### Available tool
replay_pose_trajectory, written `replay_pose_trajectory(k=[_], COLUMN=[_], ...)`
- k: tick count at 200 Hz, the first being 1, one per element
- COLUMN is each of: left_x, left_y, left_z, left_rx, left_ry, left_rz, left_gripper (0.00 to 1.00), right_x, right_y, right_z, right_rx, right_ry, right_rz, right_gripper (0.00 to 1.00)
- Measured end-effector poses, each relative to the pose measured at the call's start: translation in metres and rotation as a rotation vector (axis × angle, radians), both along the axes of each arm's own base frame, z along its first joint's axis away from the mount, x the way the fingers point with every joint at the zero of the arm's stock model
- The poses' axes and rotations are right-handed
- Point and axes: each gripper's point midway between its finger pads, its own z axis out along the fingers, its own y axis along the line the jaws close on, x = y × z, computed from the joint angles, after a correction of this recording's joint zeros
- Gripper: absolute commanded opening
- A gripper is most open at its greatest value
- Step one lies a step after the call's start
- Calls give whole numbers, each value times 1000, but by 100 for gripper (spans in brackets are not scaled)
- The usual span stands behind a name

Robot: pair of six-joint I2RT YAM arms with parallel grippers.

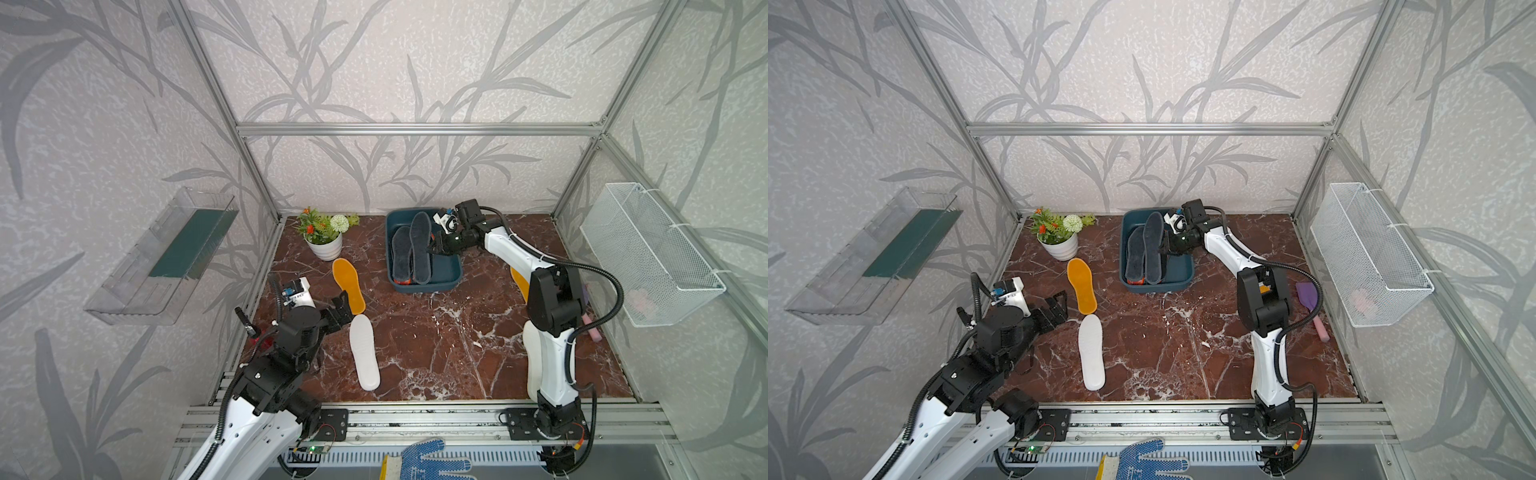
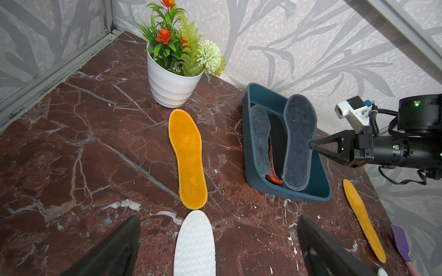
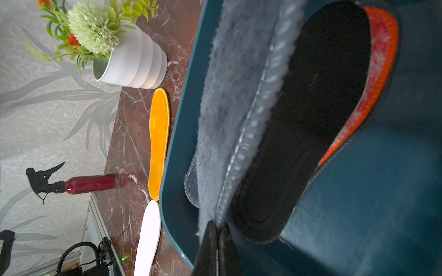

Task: Put the insoles into the storage box
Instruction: Place the insole in the storage box.

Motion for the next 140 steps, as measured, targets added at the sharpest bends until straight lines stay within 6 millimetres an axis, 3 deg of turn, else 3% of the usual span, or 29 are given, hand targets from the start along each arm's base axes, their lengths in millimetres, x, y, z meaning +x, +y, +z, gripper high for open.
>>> replay_pose_trajectory(k=[140], left_x=[-4], left_y=[4], left_z=[-8], left_rx=[-5], left_ry=[32], left_rz=[18], left_gripper=[99], right_x=[33], right_y=[-1], right_z=[-33], right_rx=[-69], right_ry=[40], right_rz=[18], right_gripper=[3])
